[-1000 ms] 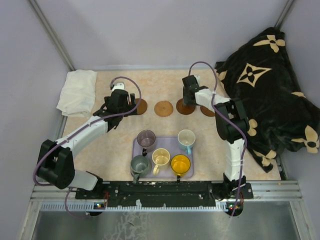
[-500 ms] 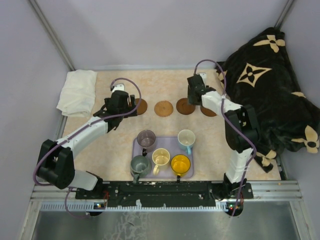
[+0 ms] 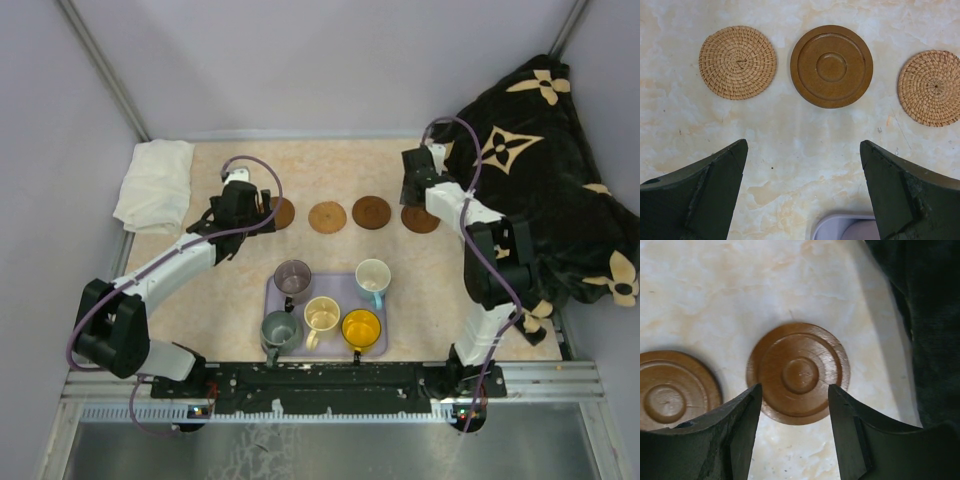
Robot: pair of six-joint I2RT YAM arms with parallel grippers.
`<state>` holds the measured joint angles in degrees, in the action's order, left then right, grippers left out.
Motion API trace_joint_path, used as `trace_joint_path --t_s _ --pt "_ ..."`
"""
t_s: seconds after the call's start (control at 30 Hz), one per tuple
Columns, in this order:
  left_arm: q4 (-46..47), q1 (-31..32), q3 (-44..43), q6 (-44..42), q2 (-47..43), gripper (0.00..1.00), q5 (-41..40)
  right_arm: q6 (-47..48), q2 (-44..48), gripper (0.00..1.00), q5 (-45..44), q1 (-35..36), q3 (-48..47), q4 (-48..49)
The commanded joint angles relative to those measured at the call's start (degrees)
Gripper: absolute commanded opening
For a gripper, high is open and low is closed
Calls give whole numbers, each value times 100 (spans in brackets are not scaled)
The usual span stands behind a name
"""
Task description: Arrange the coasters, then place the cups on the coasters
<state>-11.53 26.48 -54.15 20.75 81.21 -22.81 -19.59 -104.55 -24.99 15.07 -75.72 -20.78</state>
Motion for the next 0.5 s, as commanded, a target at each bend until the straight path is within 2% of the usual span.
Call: trace_joint_path --t_s 0.0,0.27,0.47 --pt "155 -29 5 40 -70 99 143 -138 190 56 -132 -185 54 141" --pt "341 -28 -23 -7 52 99 443 -218 64 56 -108 -330 135 76" --pt "786 -21 -149 -326 484 99 1696 -273 45 56 -16 -335 251 126"
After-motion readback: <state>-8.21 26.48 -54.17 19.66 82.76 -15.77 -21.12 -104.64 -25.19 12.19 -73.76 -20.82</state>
